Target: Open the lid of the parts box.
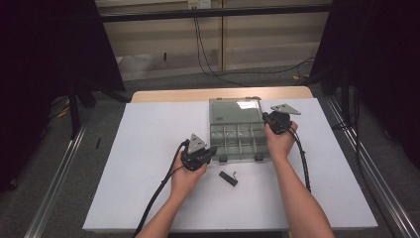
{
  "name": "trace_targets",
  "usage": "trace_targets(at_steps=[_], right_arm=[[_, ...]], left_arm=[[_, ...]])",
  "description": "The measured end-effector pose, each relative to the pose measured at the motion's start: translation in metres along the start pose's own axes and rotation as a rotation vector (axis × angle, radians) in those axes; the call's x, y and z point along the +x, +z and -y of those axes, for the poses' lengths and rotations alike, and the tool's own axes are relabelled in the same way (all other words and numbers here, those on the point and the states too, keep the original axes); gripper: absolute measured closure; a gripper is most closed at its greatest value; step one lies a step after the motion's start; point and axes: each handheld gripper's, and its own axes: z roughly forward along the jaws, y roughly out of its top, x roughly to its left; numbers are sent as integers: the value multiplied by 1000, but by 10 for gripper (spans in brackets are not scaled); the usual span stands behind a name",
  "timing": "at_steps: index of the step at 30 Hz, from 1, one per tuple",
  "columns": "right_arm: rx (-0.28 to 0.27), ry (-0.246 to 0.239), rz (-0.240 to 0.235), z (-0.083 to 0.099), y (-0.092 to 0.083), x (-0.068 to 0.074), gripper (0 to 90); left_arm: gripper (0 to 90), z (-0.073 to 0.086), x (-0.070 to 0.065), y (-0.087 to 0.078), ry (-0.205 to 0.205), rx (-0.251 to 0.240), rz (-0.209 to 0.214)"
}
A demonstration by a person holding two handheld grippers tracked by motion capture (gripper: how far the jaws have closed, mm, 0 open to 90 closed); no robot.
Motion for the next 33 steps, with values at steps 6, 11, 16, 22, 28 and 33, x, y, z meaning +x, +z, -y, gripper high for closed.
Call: trace_targets(at_steps=[6,11,16,22,28,33], right_arm=[[-9,3,-32,1,-10,1,843],[-17,11,-59,4,-21,2,783],[-41,6,-88,6,-35,4,745],[-56,-5,-143,8,-52,11,678],[-61,-16,-180,10,-69,16,607],[-66,-12,-211,15,-84,17,545]], left_arm=[[882,-1,1,-1,-16,-3,8],[806,-3,2,-4,-39,-20,40],[755,-7,2,-11,-45,-46,30],[688,-10,5,-19,-56,-53,36],[612,-10,6,-27,-59,-62,36],[547,-7,11,-37,-76,-91,26]])
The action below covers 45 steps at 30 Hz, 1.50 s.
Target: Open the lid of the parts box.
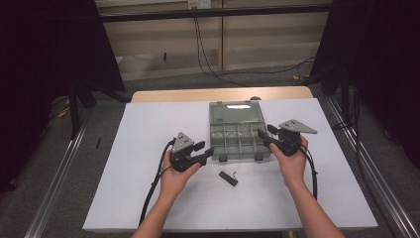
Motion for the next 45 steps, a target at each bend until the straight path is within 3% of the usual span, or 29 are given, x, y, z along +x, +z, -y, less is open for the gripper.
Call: trace_targets(at_steps=[6,9,19,25,33,45], right_arm=[[-5,-4,-40,7,-15,6,497],[-1,-8,-56,10,-22,9,419],[-5,-4,-95,18,-37,15,333],[-10,-18,-109,24,-43,19,270],[-9,-26,-119,27,-49,22,192],[4,-42,-144,35,-55,29,155]], left_arm=[[445,-1,0,-10,21,-20,-8],[394,1,2,-14,22,-9,-14],[254,7,10,-33,0,-55,13],[180,12,17,-45,-10,-78,2],[110,18,25,-60,-31,-115,0],[68,28,37,-81,-21,-139,-22]])
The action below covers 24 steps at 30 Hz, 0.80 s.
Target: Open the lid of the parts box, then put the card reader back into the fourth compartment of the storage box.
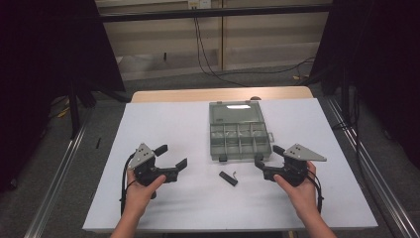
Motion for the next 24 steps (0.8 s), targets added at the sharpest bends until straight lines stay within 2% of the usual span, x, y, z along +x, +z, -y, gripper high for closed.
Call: trace_targets(at_steps=[4,7,11,24], right_arm=[[4,-7,-10,2,1,2,147],[10,-15,-14,3,2,3,144],[12,-23,-23,3,1,6,138],[22,-31,-33,4,1,8,117]], left_arm=[[64,2,3,-7,-15,-15,4],[56,3,5,-12,-11,-19,-10],[54,5,8,-18,-13,-30,-8],[43,10,11,-27,20,-26,-8]])
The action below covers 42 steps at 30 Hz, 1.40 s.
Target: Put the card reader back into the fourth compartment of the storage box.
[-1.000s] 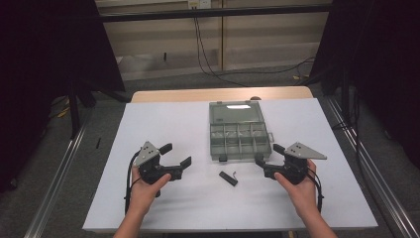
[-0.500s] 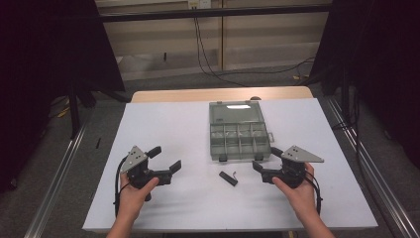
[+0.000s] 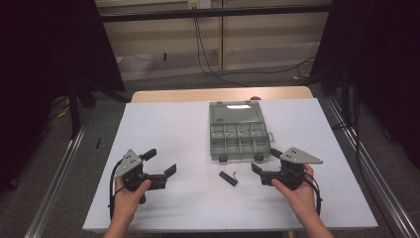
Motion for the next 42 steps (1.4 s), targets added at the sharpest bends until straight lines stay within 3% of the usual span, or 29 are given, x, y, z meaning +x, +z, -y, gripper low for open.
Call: trace_targets(at_steps=[13,24,33,42], right_arm=[[18,9,-17,1,1,3,106],[55,-13,-71,2,8,13,109],[94,-34,-114,2,16,23,118],[135,-50,-146,3,24,31,178]], left_arm=[[43,7,6,-14,1,-1,-2],[39,11,10,-22,-5,-17,-14],[33,13,10,-22,4,-22,2],[32,14,11,-23,15,-24,-9]])
